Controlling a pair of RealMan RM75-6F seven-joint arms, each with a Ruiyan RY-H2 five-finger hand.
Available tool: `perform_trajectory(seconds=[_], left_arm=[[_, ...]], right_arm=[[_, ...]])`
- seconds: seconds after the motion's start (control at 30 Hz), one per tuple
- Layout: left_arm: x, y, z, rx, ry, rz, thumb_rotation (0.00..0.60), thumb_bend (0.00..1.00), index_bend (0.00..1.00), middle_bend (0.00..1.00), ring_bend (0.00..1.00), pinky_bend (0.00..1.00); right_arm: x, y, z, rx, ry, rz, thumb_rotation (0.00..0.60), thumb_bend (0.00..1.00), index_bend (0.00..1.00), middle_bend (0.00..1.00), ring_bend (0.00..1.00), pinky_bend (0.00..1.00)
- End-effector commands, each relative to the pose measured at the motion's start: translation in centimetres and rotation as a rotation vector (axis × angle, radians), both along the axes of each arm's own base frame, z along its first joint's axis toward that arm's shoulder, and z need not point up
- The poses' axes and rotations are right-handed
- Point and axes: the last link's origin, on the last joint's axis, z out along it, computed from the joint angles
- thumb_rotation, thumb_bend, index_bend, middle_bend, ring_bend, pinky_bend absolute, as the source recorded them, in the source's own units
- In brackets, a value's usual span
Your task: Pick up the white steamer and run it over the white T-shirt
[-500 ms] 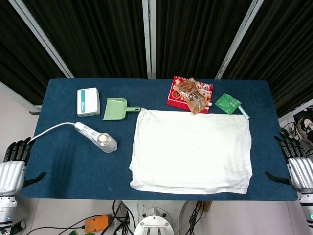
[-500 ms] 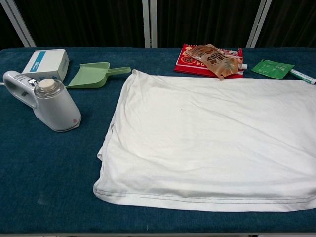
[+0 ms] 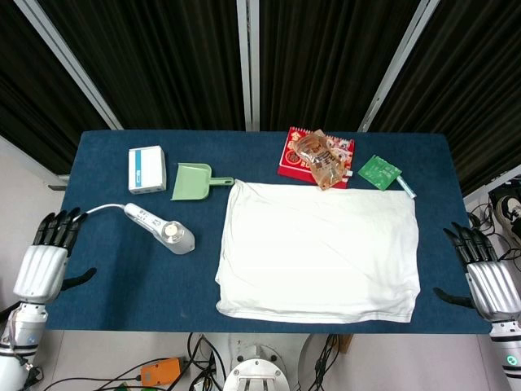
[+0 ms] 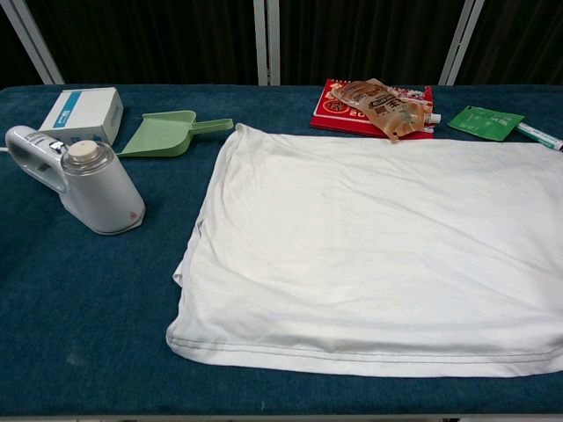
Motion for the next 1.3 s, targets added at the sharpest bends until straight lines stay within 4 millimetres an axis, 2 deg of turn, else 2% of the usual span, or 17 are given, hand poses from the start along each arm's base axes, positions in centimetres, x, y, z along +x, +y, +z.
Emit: perform_trajectory(seconds=[0.03, 0.2, 0.4, 0.6, 0.8, 1.3], left_arm=[[2.5, 3.8, -0.7, -0.072, 0.083, -0.094, 0.600, 0.06, 0.05, 0.05, 0.00, 0.00], [4.5, 7.9, -2.5, -0.190, 0.251, -0.114, 0.600, 0.06, 0.08, 0.07, 0.00, 0.00], [5.9, 10.6, -4.8, -0.309, 0.397, -0.108, 0.600, 0.06, 0.08, 0.08, 0.00, 0.00], [6.2, 11.9, -6.3, -0.362, 0.456, -0.086, 0.600, 0.06, 0.15, 0.14, 0.04, 0.00], [6.0, 12.9, -7.3, -0.392, 0.501, -0.066, 0.600, 0.06, 0.24, 0.26, 0.14, 0.00], [5.0, 13.9, -8.2, -0.421, 0.551, -0.032, 0.600, 0.06, 0.40, 0.44, 0.26, 0.00]], right_arm=[[-0.1, 0.2, -0.3, 0.008, 0.003, -0.005, 0.600, 0.13, 0.00, 0.02, 0.00, 0.00], [-0.6, 0.5, -0.8, 0.023, -0.005, -0.029, 0.600, 0.13, 0.00, 0.02, 0.00, 0.00], [-1.3, 0.6, -1.2, 0.034, -0.004, -0.065, 0.600, 0.13, 0.00, 0.02, 0.00, 0.00], [-1.5, 0.6, -1.6, 0.044, -0.010, -0.085, 0.600, 0.13, 0.00, 0.02, 0.00, 0.00], [-1.6, 0.3, -2.1, 0.061, -0.011, -0.095, 0.600, 0.13, 0.00, 0.02, 0.00, 0.00], [-1.7, -0.1, -2.6, 0.078, -0.009, -0.109, 0.600, 0.13, 0.00, 0.02, 0.00, 0.00]])
